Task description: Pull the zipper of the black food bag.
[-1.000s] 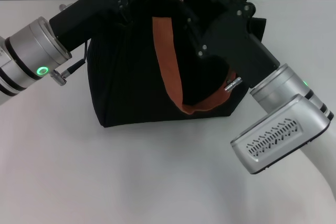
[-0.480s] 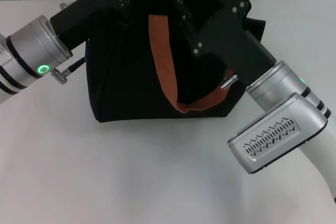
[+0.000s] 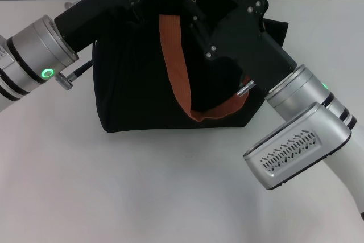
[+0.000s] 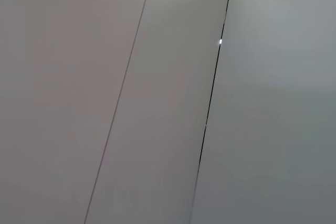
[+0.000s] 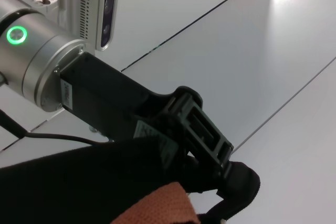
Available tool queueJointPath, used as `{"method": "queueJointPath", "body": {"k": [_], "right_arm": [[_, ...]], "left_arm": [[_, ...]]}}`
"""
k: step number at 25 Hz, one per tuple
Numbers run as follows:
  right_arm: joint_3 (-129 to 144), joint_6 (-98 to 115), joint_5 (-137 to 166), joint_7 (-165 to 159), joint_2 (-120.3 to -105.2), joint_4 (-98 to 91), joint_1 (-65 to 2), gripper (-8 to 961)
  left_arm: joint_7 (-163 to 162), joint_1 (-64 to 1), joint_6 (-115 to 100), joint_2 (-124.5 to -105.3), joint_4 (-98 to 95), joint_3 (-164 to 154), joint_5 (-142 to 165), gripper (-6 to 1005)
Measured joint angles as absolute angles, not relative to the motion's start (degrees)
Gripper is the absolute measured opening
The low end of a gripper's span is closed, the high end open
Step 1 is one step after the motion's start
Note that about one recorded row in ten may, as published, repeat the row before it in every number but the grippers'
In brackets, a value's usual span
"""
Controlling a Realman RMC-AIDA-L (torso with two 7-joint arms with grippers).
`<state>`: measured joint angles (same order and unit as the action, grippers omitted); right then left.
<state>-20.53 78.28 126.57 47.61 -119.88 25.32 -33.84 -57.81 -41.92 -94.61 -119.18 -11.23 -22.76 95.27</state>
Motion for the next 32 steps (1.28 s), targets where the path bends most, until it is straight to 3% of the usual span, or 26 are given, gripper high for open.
{"method": "queueJointPath", "body": {"k": [32], "right_arm": [[-22.1,74.6,126.2,47.2,-119.88,25.3,-35.4,433]], "left_arm": [[-57.2,-41.9,-93.9,-119.18,-11.2,-22.9,94.7,93]]}}
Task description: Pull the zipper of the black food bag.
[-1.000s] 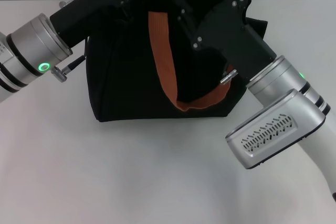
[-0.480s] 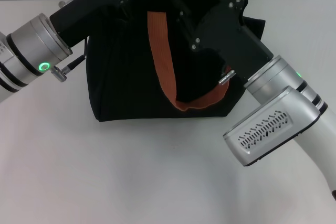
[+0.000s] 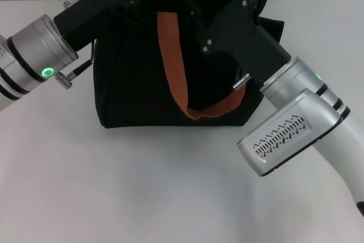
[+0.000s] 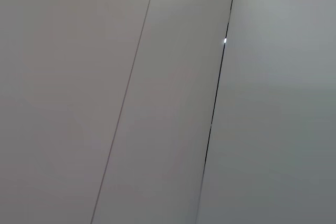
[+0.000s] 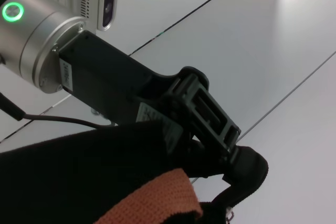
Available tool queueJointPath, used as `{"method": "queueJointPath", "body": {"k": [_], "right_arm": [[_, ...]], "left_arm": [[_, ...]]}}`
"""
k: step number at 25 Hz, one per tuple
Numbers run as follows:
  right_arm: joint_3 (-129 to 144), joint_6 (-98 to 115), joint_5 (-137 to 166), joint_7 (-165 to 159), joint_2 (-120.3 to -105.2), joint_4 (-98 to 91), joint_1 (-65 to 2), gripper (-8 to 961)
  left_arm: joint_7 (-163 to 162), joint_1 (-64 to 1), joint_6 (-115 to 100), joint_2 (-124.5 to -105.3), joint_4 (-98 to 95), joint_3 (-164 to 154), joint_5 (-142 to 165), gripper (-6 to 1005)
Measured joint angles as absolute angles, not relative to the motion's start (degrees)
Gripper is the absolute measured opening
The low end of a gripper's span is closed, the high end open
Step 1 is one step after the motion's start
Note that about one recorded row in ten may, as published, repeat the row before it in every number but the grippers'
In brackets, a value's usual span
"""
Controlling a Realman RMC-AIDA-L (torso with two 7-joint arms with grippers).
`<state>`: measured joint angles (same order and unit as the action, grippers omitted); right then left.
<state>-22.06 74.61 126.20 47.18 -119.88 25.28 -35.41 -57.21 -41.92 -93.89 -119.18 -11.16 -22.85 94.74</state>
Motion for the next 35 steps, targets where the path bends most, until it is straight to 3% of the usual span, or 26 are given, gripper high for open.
{"method": "queueJointPath", "body": {"k": [35], "right_arm": [[-22.2,74.5,126.2,47.6,-119.89,25.3,-35.7,427]], "left_arm": [[-57.2,-41.9,-93.9,-119.18,-11.2,-22.9,94.7,93]]}}
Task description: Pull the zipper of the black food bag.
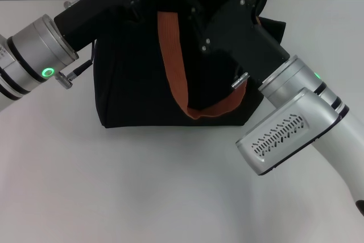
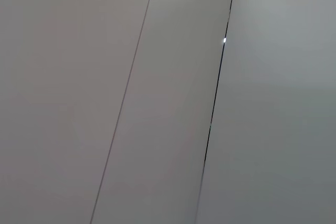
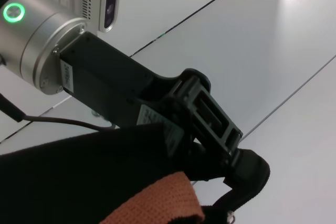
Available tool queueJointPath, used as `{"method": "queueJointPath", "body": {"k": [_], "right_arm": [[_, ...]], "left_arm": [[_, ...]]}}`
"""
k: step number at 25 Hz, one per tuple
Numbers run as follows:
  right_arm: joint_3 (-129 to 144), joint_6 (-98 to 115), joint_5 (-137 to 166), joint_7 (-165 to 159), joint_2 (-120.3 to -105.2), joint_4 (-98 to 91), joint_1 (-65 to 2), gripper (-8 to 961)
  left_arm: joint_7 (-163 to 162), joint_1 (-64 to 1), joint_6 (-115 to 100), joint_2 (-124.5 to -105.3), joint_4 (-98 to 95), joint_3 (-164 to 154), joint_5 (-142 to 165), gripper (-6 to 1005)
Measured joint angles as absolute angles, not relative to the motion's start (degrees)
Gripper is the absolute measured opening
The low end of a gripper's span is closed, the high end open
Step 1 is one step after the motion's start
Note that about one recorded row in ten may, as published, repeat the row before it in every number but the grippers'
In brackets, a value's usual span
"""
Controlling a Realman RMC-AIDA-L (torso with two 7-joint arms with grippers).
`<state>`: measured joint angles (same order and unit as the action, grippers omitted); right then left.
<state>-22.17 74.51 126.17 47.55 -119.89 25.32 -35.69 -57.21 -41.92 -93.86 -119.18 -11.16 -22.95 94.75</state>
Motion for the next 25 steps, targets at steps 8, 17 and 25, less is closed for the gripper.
{"method": "queueJointPath", "body": {"k": [8,17,25], "right_arm": [[-22.7,73.1,126.2,47.6,-119.88,25.3,-36.1,171],[-22.7,72.9,126.1,47.7,-119.89,25.3,-36.2,0],[-24.8,72.4,126.0,47.7,-119.89,26.0,-35.7,1]], "left_arm": [[-57.2,-41.8,-93.9,-119.18,-11.2,-22.8,94.8,93],[-57.1,-41.7,-93.9,-119.18,-11.2,-22.8,94.7,93],[-57.1,-41.4,-94.1,-119.18,-11.2,-22.8,94.7,93]]}}
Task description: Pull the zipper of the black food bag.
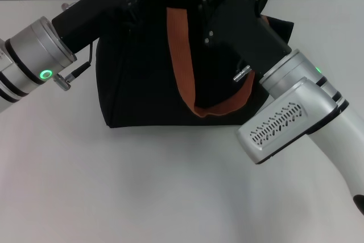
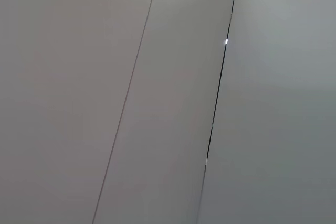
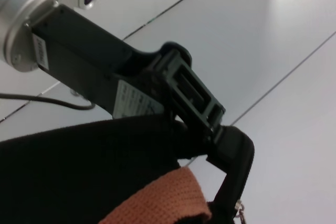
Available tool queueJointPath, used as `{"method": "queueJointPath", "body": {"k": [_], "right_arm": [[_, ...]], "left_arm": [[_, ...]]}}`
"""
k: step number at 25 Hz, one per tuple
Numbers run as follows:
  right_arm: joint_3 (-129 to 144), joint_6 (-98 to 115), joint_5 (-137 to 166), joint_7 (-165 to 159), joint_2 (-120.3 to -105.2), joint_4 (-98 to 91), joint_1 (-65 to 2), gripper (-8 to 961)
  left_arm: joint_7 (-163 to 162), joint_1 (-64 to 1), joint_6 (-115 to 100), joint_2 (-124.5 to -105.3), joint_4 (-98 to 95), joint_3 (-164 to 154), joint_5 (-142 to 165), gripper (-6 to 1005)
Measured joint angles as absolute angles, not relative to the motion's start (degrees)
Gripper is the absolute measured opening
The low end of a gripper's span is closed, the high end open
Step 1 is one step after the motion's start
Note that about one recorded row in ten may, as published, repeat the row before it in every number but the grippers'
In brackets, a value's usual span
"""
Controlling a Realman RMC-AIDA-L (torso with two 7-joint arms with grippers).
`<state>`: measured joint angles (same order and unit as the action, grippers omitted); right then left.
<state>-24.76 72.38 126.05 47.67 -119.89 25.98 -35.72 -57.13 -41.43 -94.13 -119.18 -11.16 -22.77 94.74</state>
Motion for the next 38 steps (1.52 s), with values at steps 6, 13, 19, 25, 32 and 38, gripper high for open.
{"method": "queueJointPath", "body": {"k": [6,13,19,25,32,38], "right_arm": [[-25.7,70.1,126.0,47.7,-119.88,26.1,-35.5,0],[-26.3,70.0,125.9,47.3,-119.87,26.1,-34.8,-2],[-26.0,70.4,126.1,47.2,-119.88,26.2,-34.7,-2],[-26.2,73.7,126.3,46.2,-119.88,28.6,-32.1,-1],[-27.9,78.9,126.2,44.2,-119.48,35.9,-25.4,0],[-29.2,76.7,125.3,35.9,-119.16,44.2,-20.3,46]], "left_arm": [[-57.1,-41.4,-94.5,-119.18,-11.2,-22.8,94.6,93],[-57.1,-41.2,-94.6,-119.18,-11.2,-22.7,94.2,93],[-57.1,-40.9,-94.9,-119.18,-11.2,-22.7,93.7,93],[-57.1,-40.7,-94.9,-119.18,-11.2,-22.7,93.7,94],[-57.1,-40.7,-94.9,-119.17,-11.2,-22.7,93.7,94],[-57.3,-40.7,-95.1,-119.18,-11.2,-23.0,93.7,94]]}}
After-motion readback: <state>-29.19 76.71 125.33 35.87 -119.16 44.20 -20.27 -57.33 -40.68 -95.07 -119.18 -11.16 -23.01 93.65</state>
